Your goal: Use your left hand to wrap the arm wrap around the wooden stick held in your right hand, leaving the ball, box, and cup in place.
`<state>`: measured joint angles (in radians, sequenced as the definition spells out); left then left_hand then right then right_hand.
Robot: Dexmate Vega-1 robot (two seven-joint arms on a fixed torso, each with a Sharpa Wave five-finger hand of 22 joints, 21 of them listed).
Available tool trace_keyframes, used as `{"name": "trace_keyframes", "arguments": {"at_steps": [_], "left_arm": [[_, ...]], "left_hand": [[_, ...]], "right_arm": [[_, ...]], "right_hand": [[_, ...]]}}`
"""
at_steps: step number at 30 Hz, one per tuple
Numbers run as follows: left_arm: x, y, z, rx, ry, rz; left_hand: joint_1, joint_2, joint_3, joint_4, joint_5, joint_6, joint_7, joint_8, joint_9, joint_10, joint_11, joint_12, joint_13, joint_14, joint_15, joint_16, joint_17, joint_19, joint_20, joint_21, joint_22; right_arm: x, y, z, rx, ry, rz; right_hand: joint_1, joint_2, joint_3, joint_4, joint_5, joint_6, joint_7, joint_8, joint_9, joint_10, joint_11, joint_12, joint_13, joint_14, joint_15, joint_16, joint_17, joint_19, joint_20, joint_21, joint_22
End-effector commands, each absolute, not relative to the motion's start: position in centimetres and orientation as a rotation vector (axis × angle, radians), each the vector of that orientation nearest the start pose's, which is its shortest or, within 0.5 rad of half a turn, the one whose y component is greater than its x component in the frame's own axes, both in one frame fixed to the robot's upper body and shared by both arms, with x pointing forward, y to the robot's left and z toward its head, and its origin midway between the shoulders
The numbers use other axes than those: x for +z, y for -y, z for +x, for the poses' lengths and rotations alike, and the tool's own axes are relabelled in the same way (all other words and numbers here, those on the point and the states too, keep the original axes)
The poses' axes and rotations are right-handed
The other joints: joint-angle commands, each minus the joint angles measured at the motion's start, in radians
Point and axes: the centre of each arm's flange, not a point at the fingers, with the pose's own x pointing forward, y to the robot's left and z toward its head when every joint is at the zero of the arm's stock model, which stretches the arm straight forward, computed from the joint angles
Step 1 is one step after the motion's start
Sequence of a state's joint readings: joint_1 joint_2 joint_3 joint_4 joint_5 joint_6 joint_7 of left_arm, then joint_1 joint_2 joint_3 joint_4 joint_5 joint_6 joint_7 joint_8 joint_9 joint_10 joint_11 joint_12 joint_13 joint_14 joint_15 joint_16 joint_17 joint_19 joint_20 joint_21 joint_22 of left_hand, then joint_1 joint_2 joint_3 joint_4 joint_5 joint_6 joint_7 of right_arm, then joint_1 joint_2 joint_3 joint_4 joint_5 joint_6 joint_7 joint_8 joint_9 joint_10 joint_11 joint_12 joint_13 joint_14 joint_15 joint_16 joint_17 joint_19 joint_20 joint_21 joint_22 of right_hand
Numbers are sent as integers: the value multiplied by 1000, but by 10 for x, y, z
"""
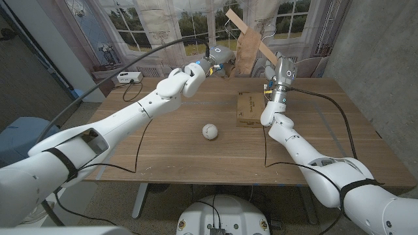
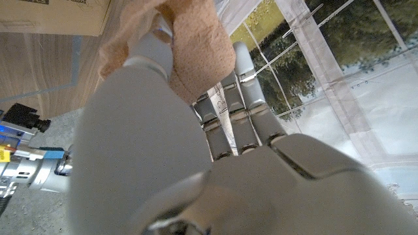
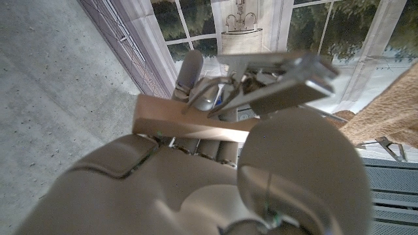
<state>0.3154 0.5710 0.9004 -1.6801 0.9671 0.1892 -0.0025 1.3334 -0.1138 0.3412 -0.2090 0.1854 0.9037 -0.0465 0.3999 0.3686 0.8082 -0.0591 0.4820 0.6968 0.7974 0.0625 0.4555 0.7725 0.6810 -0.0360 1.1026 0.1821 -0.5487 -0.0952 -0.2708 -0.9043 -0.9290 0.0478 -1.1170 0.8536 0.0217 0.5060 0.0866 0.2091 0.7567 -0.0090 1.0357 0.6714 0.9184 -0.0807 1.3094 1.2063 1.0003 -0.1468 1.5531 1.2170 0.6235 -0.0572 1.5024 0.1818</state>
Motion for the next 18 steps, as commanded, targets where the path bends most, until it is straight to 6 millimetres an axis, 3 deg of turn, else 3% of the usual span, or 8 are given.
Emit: {"name": "trace_keyframes", "arguments": {"at_steps": [1, 9, 18], "left_arm": [[175, -67, 542, 272, 1180, 1728], [181, -72, 520, 334, 1277, 1677], [183, -70, 512, 376, 1378, 1619]], "left_hand": [[159, 175, 141, 40, 6, 152, 120, 7, 0, 9, 3, -4, 4, 175, -253, 2, 9, 34, -179, 10, 0], [157, 172, 141, 41, 8, 155, 121, 4, -4, 11, 2, -6, 6, 176, -255, 2, 11, 35, -179, 12, 0], [156, 170, 142, 41, 10, 156, 119, 0, -7, 13, 4, -9, 6, 177, -256, 1, 12, 34, -180, 13, 0]], "right_arm": [[66, 229, 655, -988, 1011, -826], [65, 230, 657, -986, 999, -827], [65, 228, 658, -984, 999, -824]], "right_hand": [[-138, 147, 3, 8, 1, -1, -3, 5, 1, -1, -1, 4, 3, 3, -61, 12, 25, -6, -80, 3, 1], [-139, 147, 3, 8, 1, -1, -2, 7, 0, 0, -3, 4, 1, 2, -61, 12, 25, -6, -79, 4, 1], [-139, 147, 3, 8, 2, -3, -4, 9, -1, -1, -2, 3, -1, 2, -61, 12, 25, -6, -81, 4, 1]]}}
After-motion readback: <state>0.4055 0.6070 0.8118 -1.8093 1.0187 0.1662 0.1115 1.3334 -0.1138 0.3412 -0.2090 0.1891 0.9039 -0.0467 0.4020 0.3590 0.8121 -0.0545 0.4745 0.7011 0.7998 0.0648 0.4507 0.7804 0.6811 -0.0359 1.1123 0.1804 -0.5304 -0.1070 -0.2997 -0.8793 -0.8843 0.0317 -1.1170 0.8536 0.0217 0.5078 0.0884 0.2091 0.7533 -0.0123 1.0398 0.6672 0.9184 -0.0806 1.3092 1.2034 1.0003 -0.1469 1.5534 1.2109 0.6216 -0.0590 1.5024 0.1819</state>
